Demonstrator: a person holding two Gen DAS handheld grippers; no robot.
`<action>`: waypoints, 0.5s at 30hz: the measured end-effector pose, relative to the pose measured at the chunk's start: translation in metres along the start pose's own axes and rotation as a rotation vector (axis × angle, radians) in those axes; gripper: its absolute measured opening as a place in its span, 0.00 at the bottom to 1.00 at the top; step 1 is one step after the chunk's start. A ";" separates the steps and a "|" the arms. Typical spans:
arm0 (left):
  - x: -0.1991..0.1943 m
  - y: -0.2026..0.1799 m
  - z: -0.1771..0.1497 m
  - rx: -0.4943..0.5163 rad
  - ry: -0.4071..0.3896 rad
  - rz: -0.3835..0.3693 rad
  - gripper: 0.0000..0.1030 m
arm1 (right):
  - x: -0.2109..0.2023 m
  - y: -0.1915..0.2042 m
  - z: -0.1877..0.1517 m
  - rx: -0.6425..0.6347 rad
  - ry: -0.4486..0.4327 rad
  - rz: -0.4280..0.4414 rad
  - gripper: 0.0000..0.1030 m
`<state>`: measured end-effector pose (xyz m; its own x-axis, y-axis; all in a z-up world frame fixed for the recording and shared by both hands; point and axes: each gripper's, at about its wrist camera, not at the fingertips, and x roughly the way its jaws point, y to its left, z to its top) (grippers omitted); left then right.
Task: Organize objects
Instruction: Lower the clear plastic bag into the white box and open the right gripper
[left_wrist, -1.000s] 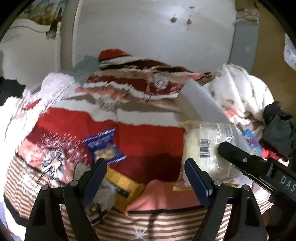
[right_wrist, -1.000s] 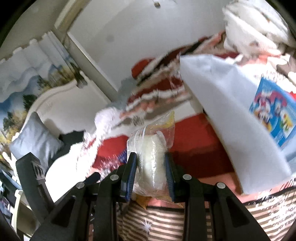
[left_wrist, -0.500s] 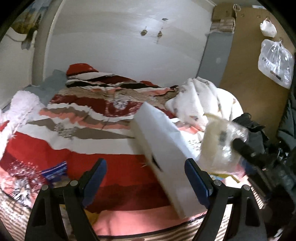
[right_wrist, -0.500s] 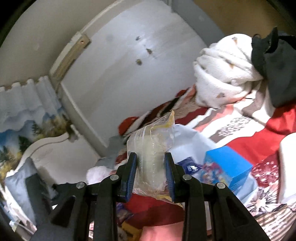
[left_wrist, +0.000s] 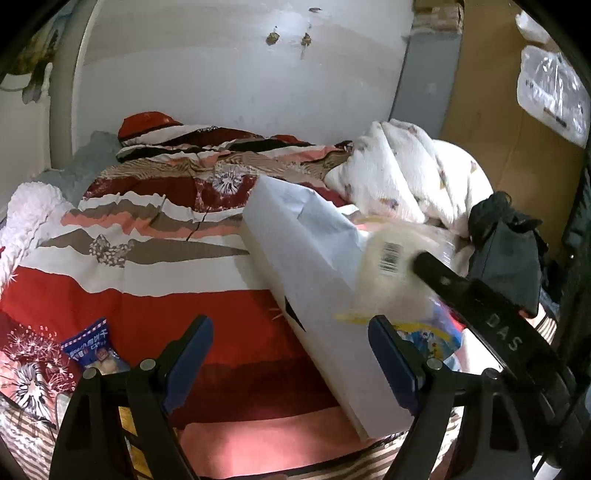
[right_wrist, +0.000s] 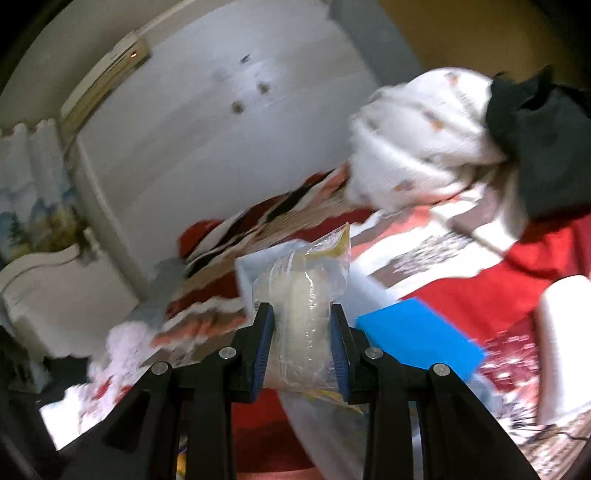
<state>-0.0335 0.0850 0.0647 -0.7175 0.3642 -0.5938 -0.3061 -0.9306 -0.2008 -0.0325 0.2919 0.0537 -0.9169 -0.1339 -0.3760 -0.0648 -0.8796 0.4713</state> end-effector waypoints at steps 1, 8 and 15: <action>0.000 0.000 -0.002 0.007 0.004 0.002 0.82 | 0.002 0.002 -0.002 -0.002 0.008 0.009 0.31; -0.001 0.009 -0.004 -0.004 0.018 0.023 0.82 | -0.001 0.017 -0.006 -0.088 0.010 -0.001 0.53; -0.009 0.015 -0.005 -0.016 0.003 0.027 0.82 | -0.021 0.024 0.000 -0.097 -0.104 0.022 0.62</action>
<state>-0.0288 0.0679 0.0634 -0.7235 0.3388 -0.6014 -0.2767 -0.9406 -0.1969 -0.0149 0.2739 0.0727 -0.9539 -0.1104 -0.2791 -0.0102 -0.9174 0.3978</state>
